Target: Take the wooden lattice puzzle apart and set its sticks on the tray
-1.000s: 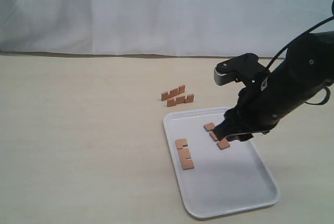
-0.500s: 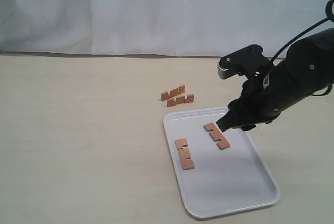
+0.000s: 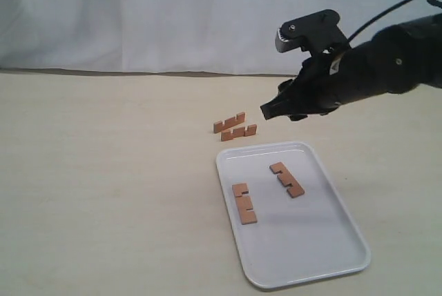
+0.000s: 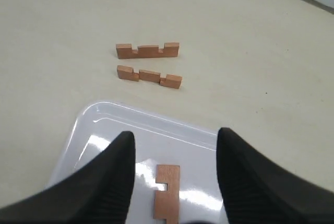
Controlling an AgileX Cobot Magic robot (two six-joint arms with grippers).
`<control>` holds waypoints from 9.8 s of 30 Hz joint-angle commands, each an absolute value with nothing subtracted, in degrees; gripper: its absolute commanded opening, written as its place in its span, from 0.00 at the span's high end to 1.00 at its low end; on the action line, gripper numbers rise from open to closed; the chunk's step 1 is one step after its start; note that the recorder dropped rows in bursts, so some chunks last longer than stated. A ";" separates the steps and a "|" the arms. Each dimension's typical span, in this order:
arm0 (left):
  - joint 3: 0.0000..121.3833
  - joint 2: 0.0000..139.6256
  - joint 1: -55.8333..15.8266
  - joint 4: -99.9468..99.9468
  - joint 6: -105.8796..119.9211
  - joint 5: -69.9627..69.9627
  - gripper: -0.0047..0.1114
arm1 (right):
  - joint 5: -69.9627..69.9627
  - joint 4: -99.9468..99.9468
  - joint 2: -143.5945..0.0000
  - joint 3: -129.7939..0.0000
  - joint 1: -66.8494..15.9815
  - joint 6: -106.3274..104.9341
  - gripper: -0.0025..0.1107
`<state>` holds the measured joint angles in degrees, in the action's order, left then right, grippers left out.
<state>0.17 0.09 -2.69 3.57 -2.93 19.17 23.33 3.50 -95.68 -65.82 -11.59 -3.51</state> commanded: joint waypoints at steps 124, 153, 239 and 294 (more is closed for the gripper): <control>0.00 0.00 -2.61 3.45 -3.13 18.50 0.96 | 43.78 -8.47 -139.30 -111.16 -11.49 -33.37 0.40; 0.00 0.00 -2.61 3.45 -3.13 18.50 0.96 | 53.14 -12.32 -138.90 -111.16 -11.49 -36.94 0.94; 0.00 0.00 -2.61 3.56 -3.13 18.56 0.96 | 31.53 -11.94 -106.05 -68.66 -14.12 -23.16 0.50; 0.00 0.00 -2.61 3.56 -3.13 18.45 0.96 | 52.35 -0.64 -146.13 -127.06 -14.13 -52.27 0.94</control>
